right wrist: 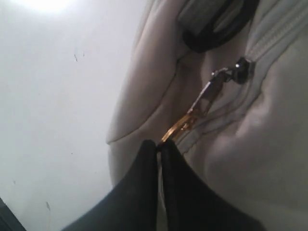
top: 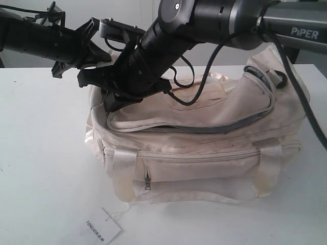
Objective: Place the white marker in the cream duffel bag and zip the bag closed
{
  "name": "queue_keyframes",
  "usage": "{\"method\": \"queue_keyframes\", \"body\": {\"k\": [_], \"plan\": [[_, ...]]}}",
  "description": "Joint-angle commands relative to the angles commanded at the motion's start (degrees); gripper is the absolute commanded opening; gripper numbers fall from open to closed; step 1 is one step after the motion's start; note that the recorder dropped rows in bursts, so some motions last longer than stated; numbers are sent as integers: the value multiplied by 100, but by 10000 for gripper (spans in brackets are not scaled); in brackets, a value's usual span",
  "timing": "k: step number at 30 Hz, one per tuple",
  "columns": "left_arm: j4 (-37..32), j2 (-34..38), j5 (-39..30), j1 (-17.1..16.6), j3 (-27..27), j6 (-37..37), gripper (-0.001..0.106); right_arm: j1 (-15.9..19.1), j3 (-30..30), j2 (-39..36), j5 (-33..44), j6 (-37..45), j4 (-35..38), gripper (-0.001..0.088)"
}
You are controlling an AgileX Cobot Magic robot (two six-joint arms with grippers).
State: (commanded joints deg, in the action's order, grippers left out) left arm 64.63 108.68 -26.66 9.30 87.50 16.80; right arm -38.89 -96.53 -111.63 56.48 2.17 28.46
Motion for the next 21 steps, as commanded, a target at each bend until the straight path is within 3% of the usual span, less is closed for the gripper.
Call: {"method": "queue_keyframes", "body": {"k": [10, 21], "plan": [[0, 0, 0, 0, 0, -10, 0, 0, 0, 0, 767, 21, 13, 0], [-27, 0, -11, 0, 0, -8, 0, 12, 0, 93, 447, 21, 0, 0]]}}
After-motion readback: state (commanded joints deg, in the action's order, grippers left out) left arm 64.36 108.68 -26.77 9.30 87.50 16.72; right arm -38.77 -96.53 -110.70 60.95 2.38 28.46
